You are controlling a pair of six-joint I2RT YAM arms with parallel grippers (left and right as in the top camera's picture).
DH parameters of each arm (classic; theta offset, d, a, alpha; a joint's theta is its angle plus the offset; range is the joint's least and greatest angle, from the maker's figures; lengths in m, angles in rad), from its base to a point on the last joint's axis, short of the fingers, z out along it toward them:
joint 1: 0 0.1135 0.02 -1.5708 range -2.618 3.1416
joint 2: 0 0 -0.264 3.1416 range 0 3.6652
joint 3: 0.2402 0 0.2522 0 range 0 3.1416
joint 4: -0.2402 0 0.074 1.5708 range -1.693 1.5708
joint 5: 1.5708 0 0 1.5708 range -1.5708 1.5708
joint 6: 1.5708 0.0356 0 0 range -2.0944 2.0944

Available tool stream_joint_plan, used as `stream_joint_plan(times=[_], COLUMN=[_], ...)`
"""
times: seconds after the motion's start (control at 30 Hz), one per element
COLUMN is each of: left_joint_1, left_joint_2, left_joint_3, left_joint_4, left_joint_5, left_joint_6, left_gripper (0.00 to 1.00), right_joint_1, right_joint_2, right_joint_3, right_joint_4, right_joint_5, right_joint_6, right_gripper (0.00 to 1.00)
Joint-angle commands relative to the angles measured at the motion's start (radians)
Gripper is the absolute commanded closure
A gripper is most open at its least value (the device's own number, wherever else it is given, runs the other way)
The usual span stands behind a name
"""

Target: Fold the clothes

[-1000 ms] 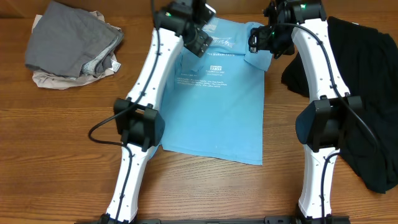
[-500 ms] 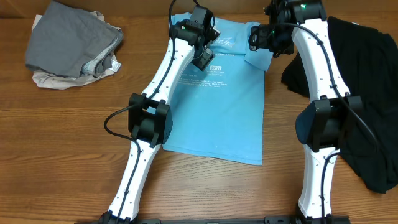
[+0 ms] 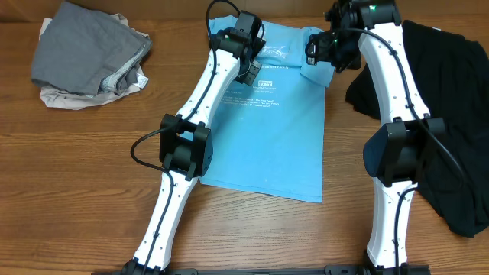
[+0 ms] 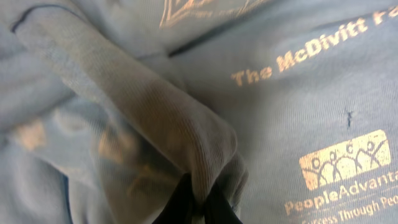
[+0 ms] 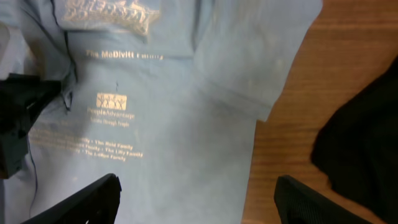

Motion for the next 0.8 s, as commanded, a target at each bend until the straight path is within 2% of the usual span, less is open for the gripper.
stream_joint_plan(times=[0.0, 0.17, 0.27, 0.4, 0.6, 0.77], left_joint_1=[0.030, 0.075, 0.111, 0.167, 0.218, 0.263], left_joint_2=[-0.036, -0.128, -0.187, -0.254, -0.262, -0.262], left_joint_3=[0.081, 0.240, 0.303, 0.320, 0.314, 0.314], left_joint_4=[-0.043, -0.127, -0.139, -0.127, -0.127, -0.108], left_joint_5=[-0.005, -0.005, 0.015, 0.035, 0.084, 0.088], left_joint_6=[-0.093, -0.159, -0.201, -0.214, -0.214, -0.214], left_gripper=[0.96, 0.96, 0.96, 0.96, 0.96, 0.96], right_joint_1=[-0.004, 0.011, 0.048, 0.129, 0.286, 0.436], right_joint_2=[-0.031, -0.031, -0.031, -0.031, -0.031, -0.031], right_joint_3=[0.001, 0.001, 0.001, 0.001, 0.001, -0.074], right_joint_4=[-0.028, -0.091, -0.121, -0.136, -0.127, -0.011], right_joint_5=[-0.061, -0.207, -0.227, -0.228, -0.227, -0.220], right_joint_6=[0.004, 0.003, 0.002, 0.000, 0.007, 0.088], right_gripper=[0.17, 0.16, 0.16, 0.16, 0.17, 0.18])
